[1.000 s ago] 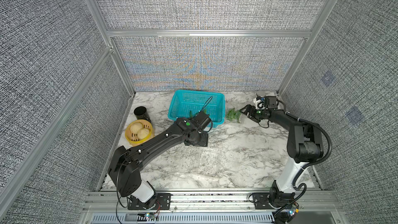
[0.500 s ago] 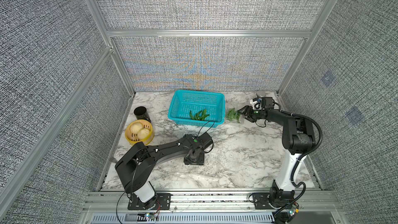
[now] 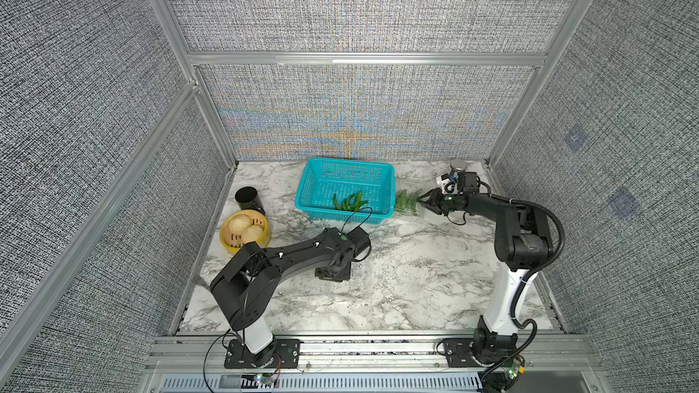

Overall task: Take small green peppers out of containers
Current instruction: Move the packing box to the center of the board.

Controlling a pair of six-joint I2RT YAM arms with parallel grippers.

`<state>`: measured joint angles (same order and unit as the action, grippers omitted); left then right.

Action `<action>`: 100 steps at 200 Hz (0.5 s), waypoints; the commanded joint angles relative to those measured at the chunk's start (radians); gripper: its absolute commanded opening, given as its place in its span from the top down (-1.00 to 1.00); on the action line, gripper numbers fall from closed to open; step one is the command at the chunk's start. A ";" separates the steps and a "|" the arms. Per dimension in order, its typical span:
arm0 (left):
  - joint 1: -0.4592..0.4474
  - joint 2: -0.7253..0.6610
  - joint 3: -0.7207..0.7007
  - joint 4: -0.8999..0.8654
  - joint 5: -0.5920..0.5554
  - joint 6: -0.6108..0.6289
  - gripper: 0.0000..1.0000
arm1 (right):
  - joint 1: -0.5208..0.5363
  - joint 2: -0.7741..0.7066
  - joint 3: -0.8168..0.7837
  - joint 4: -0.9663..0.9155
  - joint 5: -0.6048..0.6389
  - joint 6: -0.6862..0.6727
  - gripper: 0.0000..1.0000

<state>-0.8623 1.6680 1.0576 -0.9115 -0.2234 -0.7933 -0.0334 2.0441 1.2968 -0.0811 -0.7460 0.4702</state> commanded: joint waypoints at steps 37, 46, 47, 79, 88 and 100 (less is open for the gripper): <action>0.163 -0.090 -0.016 -0.058 -0.123 0.137 0.36 | 0.032 -0.084 -0.135 -0.002 0.022 -0.001 0.45; 0.170 -0.100 0.000 -0.069 -0.134 0.146 0.26 | 0.033 -0.107 -0.169 0.016 0.025 0.009 0.52; 0.170 -0.101 0.002 -0.071 -0.135 0.148 0.25 | 0.033 -0.109 -0.173 0.019 0.025 0.010 0.52; 0.170 -0.122 0.067 -0.096 -0.123 0.161 0.11 | 0.038 -0.210 -0.289 0.062 0.022 0.053 0.60; 0.169 -0.130 0.079 -0.096 -0.109 0.160 0.09 | 0.045 -0.246 -0.336 0.067 0.023 0.064 0.60; 0.169 -0.140 0.093 -0.098 -0.094 0.158 0.07 | 0.057 -0.300 -0.393 0.072 0.032 0.079 0.60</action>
<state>-0.6949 1.5459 1.1259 -0.9794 -0.3321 -0.6510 0.0071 1.8153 0.9855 0.0044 -0.7334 0.5098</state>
